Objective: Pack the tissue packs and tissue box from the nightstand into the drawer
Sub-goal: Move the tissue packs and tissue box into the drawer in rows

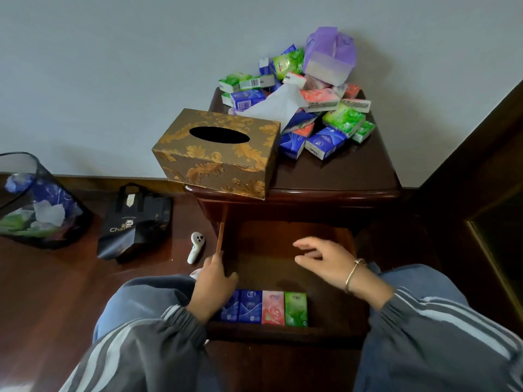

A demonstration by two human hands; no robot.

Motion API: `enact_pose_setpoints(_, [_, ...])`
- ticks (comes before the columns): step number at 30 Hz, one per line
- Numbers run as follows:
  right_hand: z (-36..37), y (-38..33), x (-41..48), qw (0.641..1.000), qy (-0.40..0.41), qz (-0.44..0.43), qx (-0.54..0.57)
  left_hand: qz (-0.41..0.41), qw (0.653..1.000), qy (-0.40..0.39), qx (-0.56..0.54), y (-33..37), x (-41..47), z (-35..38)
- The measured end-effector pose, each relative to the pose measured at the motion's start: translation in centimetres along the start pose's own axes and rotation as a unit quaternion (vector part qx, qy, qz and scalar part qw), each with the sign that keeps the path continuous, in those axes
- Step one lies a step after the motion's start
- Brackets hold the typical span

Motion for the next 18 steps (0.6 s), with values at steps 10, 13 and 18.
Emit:
enact_pose_setpoints(10, [-18.7, 4.9, 0.7, 0.921, 0.364, 0.067, -0.123, 0.335, 0.936, -0.087, 0.065, 19.5, -5.2, 0.2])
enact_pose_setpoints(13, [-17.6, 5.6, 4.8, 0.939, 0.273, 0.103, -0.182, 0.392, 0.912, 0.001, 0.116, 24.3, -4.1, 0.0])
enact_pose_setpoints(18, [-16.0, 6.1, 6.2, 0.903, 0.306, 0.151, -0.261, 0.392, 0.834, 0.121, 0.37, 28.7, 0.1, 2.1])
Point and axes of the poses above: each hand's wrist, its own x-axis towards the middle knuckle, its own z-axis out of the palm, y = z × x, the point moved 7 cm from there along x, towards the middle knuckle, and after that the axes turned 12 degrees about -x, right-handed, at the moved point
